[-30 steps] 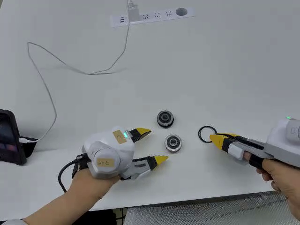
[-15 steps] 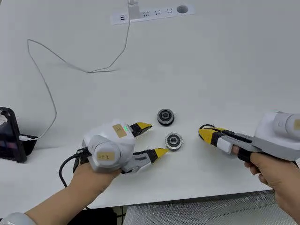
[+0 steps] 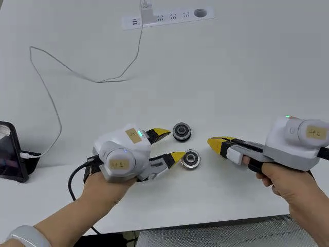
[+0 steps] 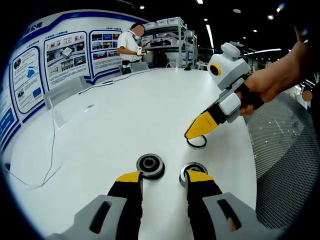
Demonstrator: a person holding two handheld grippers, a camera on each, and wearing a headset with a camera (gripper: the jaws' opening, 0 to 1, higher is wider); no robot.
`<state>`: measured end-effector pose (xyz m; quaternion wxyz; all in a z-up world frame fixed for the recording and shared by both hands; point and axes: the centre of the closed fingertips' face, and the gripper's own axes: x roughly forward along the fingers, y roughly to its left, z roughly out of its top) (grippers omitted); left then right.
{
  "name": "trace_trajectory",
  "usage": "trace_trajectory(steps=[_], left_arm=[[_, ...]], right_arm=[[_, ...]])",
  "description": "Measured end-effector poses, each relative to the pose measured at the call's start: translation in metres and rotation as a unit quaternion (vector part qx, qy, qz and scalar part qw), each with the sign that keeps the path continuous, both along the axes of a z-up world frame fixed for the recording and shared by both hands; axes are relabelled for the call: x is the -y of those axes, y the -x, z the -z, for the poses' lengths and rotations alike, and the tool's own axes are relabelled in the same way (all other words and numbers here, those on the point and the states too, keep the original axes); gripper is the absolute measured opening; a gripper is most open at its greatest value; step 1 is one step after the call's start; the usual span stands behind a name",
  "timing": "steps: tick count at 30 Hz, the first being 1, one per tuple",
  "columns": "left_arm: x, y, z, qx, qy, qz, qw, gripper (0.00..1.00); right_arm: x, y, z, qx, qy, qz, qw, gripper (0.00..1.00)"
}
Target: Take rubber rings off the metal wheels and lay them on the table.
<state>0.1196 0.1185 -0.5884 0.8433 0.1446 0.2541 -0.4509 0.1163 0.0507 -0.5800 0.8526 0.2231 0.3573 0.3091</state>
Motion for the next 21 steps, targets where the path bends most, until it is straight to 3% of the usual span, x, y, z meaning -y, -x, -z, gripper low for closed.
trace_trajectory(steps=[8, 21], left_arm=[[0.003, -0.012, 0.001, 0.006, -0.006, 0.0, 1.0, 0.29], [0.006, -0.021, 0.004, 0.005, -0.014, -0.004, 0.9999, 0.22]], right_arm=[[-0.007, 0.001, 0.002, 0.001, 0.003, -0.013, 0.9999, 0.06], [-0.014, -0.005, 0.002, 0.005, 0.002, -0.017, 0.9998, 0.05]])
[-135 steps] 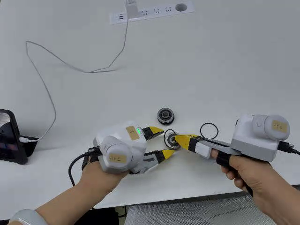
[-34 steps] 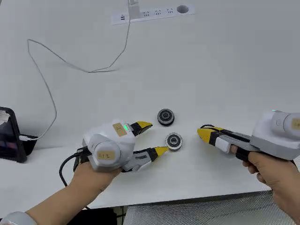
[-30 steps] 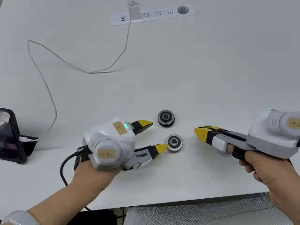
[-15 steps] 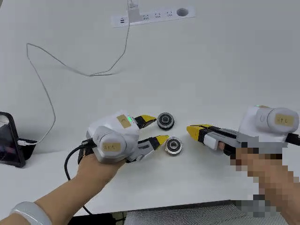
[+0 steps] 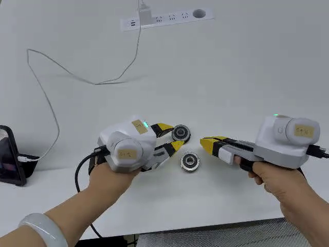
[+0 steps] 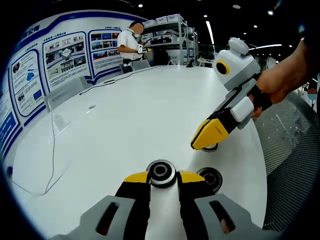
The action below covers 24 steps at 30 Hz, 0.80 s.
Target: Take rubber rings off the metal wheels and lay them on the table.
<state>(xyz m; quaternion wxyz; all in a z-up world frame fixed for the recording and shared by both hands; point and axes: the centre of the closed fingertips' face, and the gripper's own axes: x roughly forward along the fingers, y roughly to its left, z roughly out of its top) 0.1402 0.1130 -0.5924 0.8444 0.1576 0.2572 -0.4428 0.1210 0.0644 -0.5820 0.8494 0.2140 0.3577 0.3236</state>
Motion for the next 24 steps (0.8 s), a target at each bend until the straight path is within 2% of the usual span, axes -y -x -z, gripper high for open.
trace_trajectory(steps=[13, 24], left_arm=[[0.003, -0.011, 0.007, -0.005, -0.005, -0.007, 1.0, 0.16], [0.007, -0.01, 0.01, -0.011, -0.008, -0.002, 0.9999, 0.15]], right_arm=[[-0.001, -0.007, 0.002, 0.004, 0.001, -0.002, 1.0, 0.04], [-0.002, -0.01, 0.002, 0.003, -0.001, 0.0, 1.0, 0.04]])
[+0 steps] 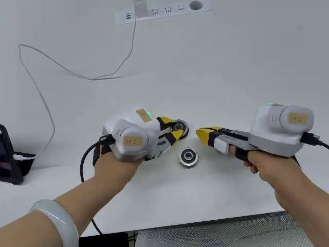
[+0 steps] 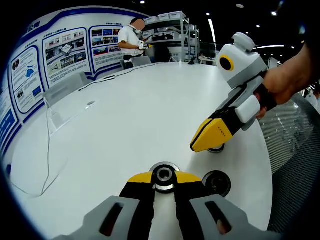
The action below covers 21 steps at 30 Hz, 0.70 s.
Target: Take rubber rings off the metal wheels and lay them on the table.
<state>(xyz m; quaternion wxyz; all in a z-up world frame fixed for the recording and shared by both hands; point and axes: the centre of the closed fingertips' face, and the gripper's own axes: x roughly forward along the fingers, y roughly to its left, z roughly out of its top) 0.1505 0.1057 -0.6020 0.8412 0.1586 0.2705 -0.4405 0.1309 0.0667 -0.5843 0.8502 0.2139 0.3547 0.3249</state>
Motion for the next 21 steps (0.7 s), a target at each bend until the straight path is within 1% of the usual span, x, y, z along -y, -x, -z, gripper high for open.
trace_trajectory(steps=[9, 15, 21], left_arm=[[0.0028, -0.0002, -0.0006, -0.006, 0.008, -0.002, 1.0, 0.14], [0.0027, 0.0005, -0.0008, -0.002, 0.007, 0.003, 1.0, 0.14], [0.002, 0.0004, -0.0003, -0.001, 0.005, 0.005, 1.0, 0.13]], right_arm=[[-0.0028, 0.0007, 0.0027, -0.004, 0.0, -0.002, 1.0, 0.04], [-0.0033, -0.0005, 0.0045, -0.006, 0.0, -0.001, 1.0, 0.04], [-0.0053, -0.004, 0.0075, -0.01, -0.003, 0.001, 0.9999, 0.04]])
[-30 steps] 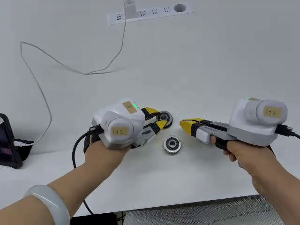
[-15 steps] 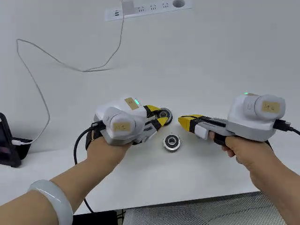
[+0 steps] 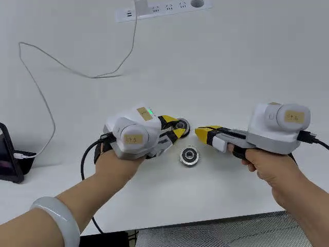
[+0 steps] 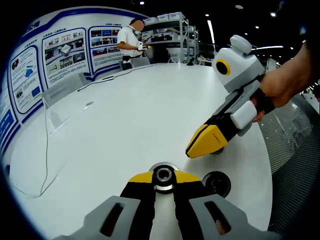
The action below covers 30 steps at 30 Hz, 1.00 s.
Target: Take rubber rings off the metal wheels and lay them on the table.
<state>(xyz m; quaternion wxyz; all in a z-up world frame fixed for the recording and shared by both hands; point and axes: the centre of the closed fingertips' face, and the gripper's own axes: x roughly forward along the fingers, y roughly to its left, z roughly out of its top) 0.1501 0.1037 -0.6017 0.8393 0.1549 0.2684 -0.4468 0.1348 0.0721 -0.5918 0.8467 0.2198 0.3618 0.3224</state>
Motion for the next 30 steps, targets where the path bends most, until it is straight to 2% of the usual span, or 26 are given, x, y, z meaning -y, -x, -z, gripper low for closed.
trace_trajectory(steps=[18, 30], left_arm=[[-0.002, -0.001, 0.002, 0.001, -0.001, -0.002, 1.0, 0.13], [-0.002, 0.0, 0.002, 0.001, 0.002, 0.0, 1.0, 0.13]], right_arm=[[-0.008, -0.01, 0.007, -0.022, -0.025, 0.011, 0.9994, 0.05], [-0.012, -0.013, 0.013, -0.041, -0.037, 0.014, 0.9984, 0.09]])
